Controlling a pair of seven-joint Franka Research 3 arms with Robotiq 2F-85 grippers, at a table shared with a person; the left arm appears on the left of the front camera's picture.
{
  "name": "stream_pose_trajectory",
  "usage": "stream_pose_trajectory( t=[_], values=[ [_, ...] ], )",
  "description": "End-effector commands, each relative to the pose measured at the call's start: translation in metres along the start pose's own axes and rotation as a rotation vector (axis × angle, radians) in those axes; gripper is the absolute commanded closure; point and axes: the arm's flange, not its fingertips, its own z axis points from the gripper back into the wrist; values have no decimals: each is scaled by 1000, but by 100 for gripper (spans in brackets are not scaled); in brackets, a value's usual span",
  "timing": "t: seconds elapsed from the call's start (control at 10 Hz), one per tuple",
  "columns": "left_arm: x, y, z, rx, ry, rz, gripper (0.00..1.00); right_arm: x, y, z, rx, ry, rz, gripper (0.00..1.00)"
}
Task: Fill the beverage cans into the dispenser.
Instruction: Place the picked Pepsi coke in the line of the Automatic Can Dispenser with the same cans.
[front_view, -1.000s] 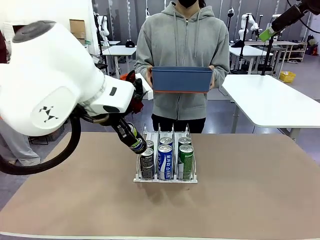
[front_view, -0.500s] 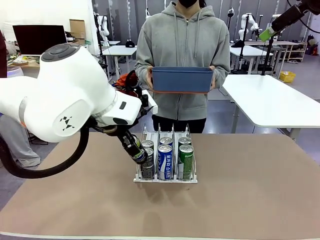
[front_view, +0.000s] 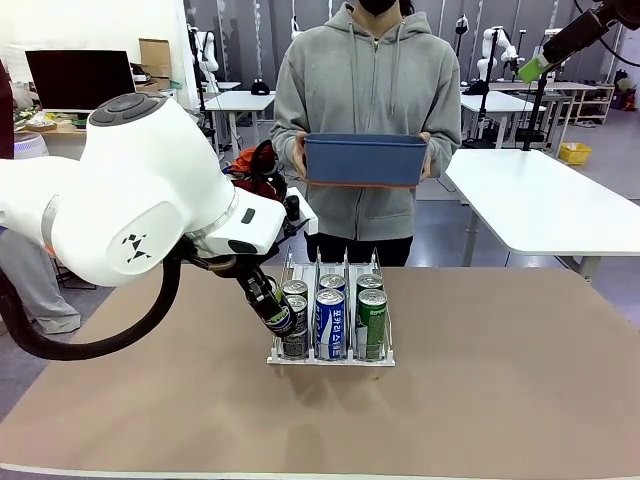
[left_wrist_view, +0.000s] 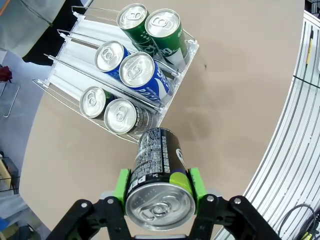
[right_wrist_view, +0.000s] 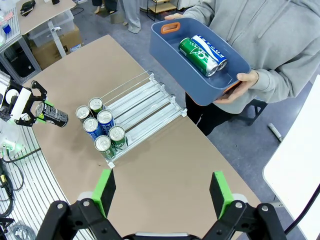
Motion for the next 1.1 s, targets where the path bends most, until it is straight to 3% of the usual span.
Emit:
stream_pose_trajectory(
  t=[0.0,0.6,1.0],
  values=[
    [3,-2,-1,-41,0,-34,42,0,1,0,3,2,1,0],
    [16,1,-31,-18,35,-56,42,0,1,0,3,2,1,0],
    [23,8,-41,-106,62,-98,42,0,1,0,3,2,1,0]
  ],
)
